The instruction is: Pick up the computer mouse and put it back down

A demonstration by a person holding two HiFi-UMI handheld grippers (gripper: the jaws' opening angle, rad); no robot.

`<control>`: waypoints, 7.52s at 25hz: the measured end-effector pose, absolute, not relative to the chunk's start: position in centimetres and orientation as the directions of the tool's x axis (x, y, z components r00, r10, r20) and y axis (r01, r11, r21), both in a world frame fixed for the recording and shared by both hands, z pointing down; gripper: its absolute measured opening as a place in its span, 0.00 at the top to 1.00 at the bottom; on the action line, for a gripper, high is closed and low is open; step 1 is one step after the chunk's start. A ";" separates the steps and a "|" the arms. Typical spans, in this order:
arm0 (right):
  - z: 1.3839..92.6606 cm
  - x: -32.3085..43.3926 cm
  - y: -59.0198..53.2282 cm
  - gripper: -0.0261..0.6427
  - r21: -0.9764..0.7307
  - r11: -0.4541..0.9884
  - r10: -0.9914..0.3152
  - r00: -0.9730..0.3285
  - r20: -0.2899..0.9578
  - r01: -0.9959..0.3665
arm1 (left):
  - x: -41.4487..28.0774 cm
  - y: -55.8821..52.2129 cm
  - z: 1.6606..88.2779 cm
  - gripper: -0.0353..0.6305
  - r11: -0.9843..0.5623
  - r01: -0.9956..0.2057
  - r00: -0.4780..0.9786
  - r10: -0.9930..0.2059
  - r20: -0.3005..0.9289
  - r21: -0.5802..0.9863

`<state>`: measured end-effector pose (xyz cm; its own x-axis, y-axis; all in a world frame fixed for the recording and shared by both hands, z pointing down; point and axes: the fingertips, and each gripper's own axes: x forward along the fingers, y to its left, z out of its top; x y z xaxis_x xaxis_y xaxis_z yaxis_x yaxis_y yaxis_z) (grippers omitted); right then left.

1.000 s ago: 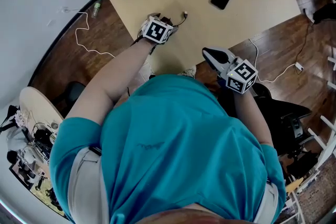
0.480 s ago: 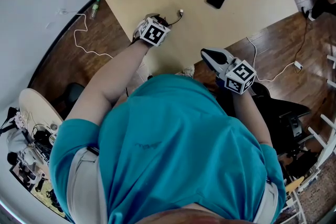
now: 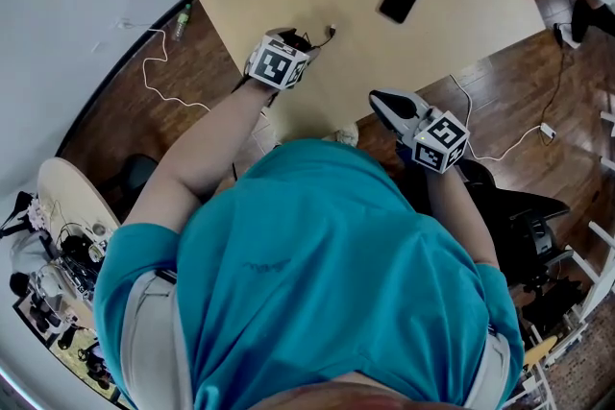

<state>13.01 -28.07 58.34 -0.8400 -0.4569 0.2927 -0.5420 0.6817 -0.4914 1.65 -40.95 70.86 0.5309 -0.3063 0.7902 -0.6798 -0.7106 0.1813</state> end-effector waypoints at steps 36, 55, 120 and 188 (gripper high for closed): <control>51.9 10.4 -26.5 0.96 -0.348 0.839 -0.374 -0.908 0.186 -0.417 | -3.0 -31.9 50.0 0.49 -0.636 -0.716 0.690 -0.581 0.431 0.288; 49.5 9.8 -28.0 0.96 -0.308 0.828 -0.427 -0.882 0.197 -0.469 | -4.3 -32.7 44.6 0.49 -0.718 -0.607 0.794 -0.566 0.222 0.341; 57.1 17.7 -24.0 0.96 -0.439 0.620 -0.521 -0.760 0.390 -0.650 | 3.3 -42.7 76.3 0.47 -0.734 -0.651 0.527 -0.255 0.811 0.192; 50.2 7.3 12.3 0.96 -0.313 0.814 -0.448 -0.871 0.200 -0.490 | -6.9 10.6 47.3 0.94 -0.816 -0.421 0.897 -0.441 0.046 0.397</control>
